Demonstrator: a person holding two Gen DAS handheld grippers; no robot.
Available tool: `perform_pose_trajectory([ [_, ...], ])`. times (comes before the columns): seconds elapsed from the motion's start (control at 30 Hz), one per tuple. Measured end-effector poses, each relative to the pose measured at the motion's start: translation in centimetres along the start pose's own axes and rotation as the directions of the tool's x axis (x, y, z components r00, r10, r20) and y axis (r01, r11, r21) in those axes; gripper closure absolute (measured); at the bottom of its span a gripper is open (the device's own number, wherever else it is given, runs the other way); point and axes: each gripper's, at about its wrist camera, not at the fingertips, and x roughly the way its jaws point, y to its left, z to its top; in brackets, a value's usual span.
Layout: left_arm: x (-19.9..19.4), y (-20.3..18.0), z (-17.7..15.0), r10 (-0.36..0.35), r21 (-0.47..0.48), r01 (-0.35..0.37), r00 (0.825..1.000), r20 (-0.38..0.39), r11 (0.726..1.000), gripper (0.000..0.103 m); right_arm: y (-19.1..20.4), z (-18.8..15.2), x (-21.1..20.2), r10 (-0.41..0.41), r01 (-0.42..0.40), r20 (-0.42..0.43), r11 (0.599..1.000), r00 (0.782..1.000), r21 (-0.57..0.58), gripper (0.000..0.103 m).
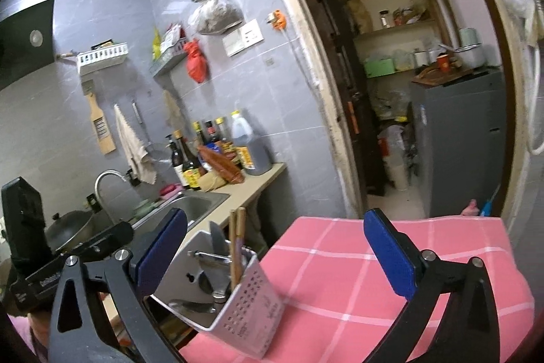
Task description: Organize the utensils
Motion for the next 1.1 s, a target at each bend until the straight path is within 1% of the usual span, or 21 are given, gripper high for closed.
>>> perform_pose_trajectory([
  [0.23, -0.6, -1.2, 0.1, 0.012, 0.020, -0.012, 1.000, 0.009, 1.000, 0.000, -1.2, 0.9, -1.8, -0.065, 0.065, 0.016, 0.998, 0.998, 0.012, 0.001],
  [0.5, -1.6, -3.0, 0.3, 0.028, 0.019, -0.028, 0.999, 0.016, 0.999, 0.000, -1.6, 2.0, -4.0, -0.115, 0.115, 0.006, 0.993, 0.993, 0.000, 0.001],
  [0.6, -2.0, -3.7, 0.4, 0.038, 0.034, -0.039, 0.999, 0.027, 0.999, 0.000, -1.7, 2.2, -4.5, -0.130, 0.130, 0.004, 0.992, 0.992, -0.001, 0.001],
  [0.9, -2.6, -5.2, -0.1, 0.047, 0.050, -0.048, 0.999, 0.022, 0.998, 0.000, -2.5, 2.1, -6.6, -0.220, 0.220, 0.005, 0.976, 0.976, -0.004, 0.001],
  [1.1, -3.6, -6.1, -0.5, 0.034, 0.053, -0.035, 0.999, 0.010, 0.998, 0.000, -2.4, 2.0, -8.2, -0.245, 0.245, 0.008, 0.969, 0.970, -0.012, 0.001],
])
